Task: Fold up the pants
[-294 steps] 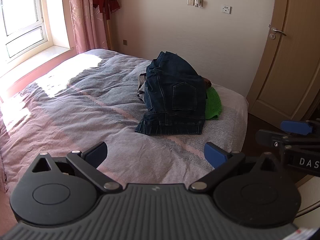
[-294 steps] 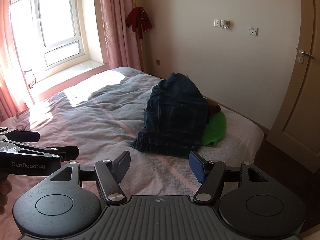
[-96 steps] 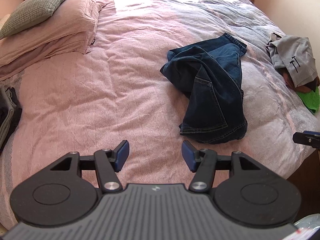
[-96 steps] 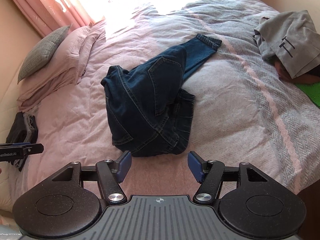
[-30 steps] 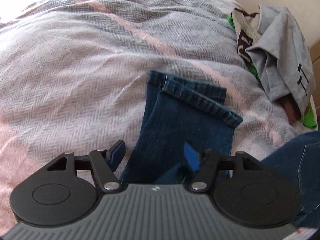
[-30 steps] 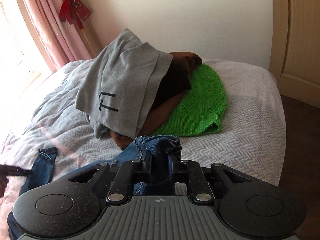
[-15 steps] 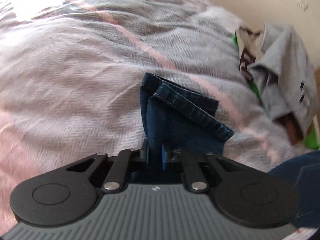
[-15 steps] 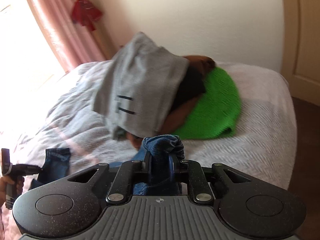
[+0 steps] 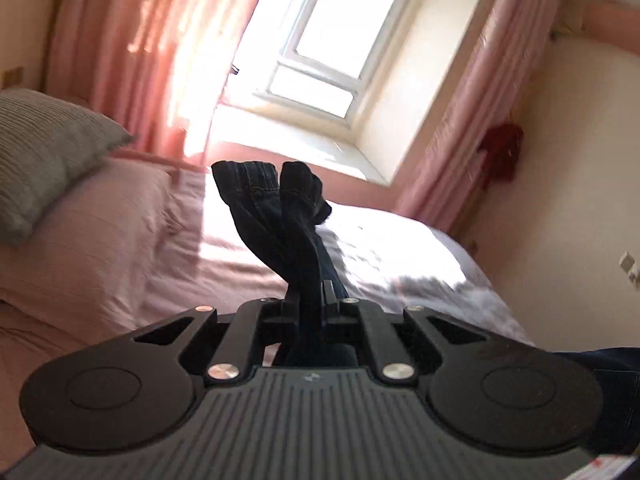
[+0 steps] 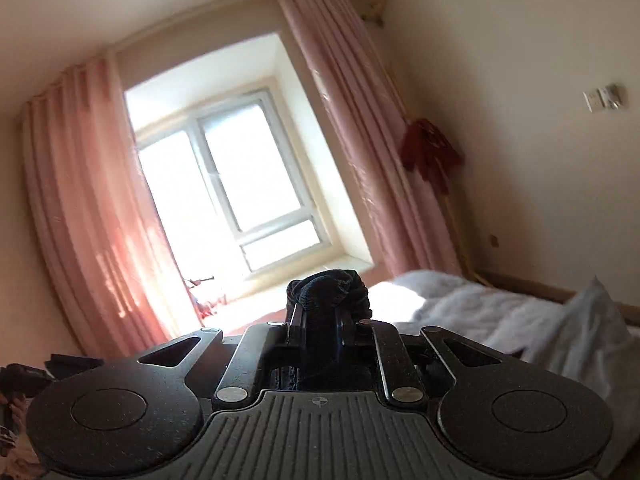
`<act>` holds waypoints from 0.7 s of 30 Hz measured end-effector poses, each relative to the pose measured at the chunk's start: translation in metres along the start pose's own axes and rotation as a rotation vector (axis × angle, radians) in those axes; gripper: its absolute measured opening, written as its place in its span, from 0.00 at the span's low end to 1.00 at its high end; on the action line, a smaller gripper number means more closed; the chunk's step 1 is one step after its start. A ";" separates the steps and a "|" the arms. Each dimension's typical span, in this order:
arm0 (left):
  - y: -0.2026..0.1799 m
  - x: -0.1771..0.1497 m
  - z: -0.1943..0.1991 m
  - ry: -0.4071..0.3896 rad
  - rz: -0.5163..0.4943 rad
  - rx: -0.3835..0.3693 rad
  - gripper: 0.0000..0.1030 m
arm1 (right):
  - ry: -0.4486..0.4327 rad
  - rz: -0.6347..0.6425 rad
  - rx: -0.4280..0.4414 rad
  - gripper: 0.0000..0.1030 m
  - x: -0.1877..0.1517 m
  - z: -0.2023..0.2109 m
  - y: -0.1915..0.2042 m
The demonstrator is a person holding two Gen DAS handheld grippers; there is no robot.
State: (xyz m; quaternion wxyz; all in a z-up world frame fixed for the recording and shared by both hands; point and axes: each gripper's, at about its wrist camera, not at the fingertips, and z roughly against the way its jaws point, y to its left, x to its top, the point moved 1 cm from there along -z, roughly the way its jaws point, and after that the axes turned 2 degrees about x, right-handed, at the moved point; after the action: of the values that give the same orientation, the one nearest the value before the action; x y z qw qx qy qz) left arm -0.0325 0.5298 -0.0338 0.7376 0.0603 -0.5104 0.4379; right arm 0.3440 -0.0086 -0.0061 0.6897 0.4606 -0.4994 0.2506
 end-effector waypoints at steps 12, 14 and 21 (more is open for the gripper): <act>0.183 -0.263 0.237 0.346 0.627 0.627 0.34 | 0.671 -0.423 -0.382 0.39 -0.151 0.140 -0.071; 0.170 -0.274 0.237 0.370 0.588 0.639 0.34 | 0.715 -0.502 -0.406 0.47 -0.164 0.138 -0.083; 0.120 -0.276 0.193 0.374 0.464 0.535 0.42 | 0.743 -0.664 -0.346 0.49 -0.208 0.089 -0.116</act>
State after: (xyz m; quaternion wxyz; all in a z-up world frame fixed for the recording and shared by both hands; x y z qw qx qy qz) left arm -0.2791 0.3384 -0.2080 0.6576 0.0527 -0.2355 0.7137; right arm 0.3188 -0.1164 -0.2348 0.9284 0.3535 -0.0825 0.0791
